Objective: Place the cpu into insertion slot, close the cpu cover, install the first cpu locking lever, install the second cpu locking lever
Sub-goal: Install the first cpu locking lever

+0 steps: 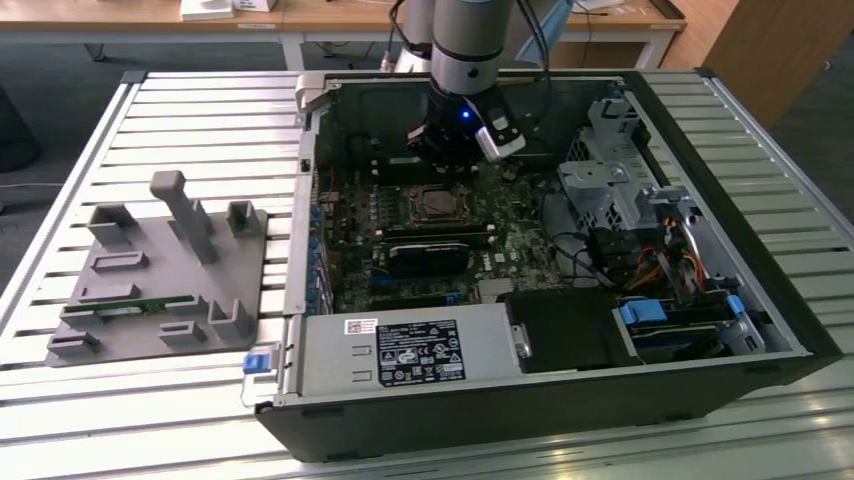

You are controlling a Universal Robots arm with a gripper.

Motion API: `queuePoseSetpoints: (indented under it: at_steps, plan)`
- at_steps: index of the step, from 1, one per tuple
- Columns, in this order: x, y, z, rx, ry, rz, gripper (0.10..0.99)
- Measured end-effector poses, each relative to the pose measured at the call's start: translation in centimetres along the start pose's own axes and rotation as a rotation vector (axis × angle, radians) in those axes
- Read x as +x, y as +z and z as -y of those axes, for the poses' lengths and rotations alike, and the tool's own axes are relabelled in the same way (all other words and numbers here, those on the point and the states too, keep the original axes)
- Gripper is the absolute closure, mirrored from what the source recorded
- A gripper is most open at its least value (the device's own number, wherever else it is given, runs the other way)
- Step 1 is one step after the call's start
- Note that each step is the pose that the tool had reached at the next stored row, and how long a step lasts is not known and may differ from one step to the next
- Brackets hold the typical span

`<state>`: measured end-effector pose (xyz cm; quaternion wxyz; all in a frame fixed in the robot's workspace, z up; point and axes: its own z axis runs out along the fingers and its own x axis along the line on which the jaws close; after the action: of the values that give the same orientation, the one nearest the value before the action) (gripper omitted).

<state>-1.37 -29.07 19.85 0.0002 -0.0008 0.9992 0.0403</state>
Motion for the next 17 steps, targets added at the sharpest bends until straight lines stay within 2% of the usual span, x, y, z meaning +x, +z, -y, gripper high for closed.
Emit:
queuePoseSetpoints:
  at_steps: [8,14,15,17]
  plan:
    - [0.00,-0.26,-0.03,0.001,0.000,0.0004,0.980]
    - [0.01,0.13,-0.16,0.031,0.000,-0.0002,0.980]
    - [0.01,0.21,-0.21,0.035,0.000,-0.0002,0.980]
    - [0.00,0.29,-0.34,0.035,0.000,0.0001,0.980]
